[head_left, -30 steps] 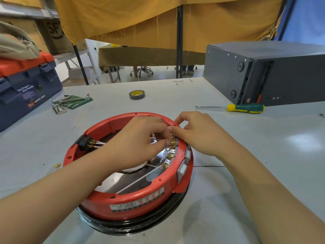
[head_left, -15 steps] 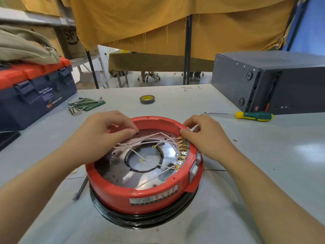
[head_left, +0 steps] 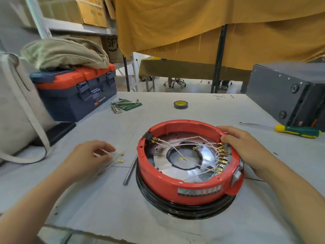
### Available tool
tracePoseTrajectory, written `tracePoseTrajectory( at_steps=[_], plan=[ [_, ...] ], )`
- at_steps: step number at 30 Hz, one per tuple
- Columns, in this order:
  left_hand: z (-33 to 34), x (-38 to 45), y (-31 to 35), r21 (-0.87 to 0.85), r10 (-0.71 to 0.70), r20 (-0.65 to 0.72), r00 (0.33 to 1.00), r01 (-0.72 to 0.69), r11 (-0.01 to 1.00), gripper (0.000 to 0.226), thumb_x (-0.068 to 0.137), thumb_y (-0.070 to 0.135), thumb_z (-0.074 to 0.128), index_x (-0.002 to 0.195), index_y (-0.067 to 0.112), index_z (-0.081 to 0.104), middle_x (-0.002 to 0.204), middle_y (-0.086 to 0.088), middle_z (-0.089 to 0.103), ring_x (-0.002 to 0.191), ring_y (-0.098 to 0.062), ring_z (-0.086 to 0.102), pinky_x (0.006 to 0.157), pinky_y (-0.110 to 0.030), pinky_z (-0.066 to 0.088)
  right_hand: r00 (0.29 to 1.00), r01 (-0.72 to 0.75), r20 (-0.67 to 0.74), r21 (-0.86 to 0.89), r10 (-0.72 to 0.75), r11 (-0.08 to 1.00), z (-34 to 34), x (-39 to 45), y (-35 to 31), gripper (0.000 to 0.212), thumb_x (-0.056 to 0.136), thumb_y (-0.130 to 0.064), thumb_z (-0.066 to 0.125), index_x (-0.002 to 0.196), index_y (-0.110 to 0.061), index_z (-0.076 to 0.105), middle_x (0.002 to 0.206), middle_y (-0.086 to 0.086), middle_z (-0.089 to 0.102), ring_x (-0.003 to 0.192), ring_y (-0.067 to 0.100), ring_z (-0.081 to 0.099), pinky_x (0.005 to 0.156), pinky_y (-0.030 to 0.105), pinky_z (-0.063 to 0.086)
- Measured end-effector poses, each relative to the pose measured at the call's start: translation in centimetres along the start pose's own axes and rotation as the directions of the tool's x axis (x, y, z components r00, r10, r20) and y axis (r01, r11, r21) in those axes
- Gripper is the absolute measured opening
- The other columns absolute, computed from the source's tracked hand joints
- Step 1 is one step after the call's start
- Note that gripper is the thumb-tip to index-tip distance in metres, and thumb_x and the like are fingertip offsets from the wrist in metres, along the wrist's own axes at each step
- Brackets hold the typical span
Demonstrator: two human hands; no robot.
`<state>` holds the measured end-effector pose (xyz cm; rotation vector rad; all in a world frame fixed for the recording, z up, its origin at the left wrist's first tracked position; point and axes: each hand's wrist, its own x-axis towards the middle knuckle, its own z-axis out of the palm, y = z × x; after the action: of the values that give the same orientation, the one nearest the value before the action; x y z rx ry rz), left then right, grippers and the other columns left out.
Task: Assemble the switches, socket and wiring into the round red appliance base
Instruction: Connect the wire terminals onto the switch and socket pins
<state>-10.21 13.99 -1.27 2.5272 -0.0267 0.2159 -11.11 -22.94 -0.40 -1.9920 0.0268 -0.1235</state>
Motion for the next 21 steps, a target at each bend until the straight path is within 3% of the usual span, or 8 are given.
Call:
tracePoseTrajectory(
  at_steps=[6,12,16,21],
  plan=[
    [1.3,0.9,0.4,0.022,-0.07,0.003,0.998,0.069,0.997,0.007,0.08,0.032,0.07,0.075,0.028,0.068,0.076,0.016,0.066,0.069,0.001,0.057,0.053,-0.015,0.038,1.0,-0.002,0.002,-0.002,0.002,1.0,0.0,0.2,0.2,0.029,0.093,-0.013,0.047,0.103,-0.032,0.066,0.098,0.012,0.07,0.087,0.031,0.066,0.086,0.045,0.05],
    [2.0,2.0,0.5,0.018,-0.087,0.018,0.996,0.086,0.996,0.012,0.078,0.021,0.074,0.067,0.026,0.07,0.069,0.009,0.067,0.065,0.0,0.055,0.052,-0.013,0.035,1.0,-0.001,-0.006,-0.005,0.001,1.0,0.1,0.2,0.1,0.029,0.093,-0.013,0.048,0.104,-0.033,0.066,0.095,0.005,0.072,0.088,0.029,0.067,0.086,0.044,0.051],
    [1.7,1.7,0.6,-0.123,-0.091,0.007,0.996,0.092,0.988,0.013,0.079,0.015,0.073,0.067,0.02,0.072,0.064,0.005,0.069,0.062,-0.006,0.061,0.057,-0.016,0.042,0.998,0.009,-0.06,-0.017,-0.01,1.0,0.3,0.1,0.1,0.023,0.091,-0.016,0.052,0.1,-0.03,0.068,0.091,-0.001,0.072,0.084,0.023,0.068,0.083,0.04,0.053],
    [-0.6,1.1,3.1,-0.446,-0.048,-0.036,0.998,0.027,0.895,0.01,0.083,0.008,0.068,0.078,0.015,0.073,0.068,-0.008,0.068,0.063,-0.018,0.059,0.066,-0.026,0.049,0.988,0.038,-0.137,-0.202,-0.066,0.979,-0.2,0.0,0.0,0.009,0.088,-0.026,0.06,0.089,-0.026,0.069,0.083,-0.005,0.069,0.078,0.014,0.063,0.064,0.026,0.045]
  ],
)
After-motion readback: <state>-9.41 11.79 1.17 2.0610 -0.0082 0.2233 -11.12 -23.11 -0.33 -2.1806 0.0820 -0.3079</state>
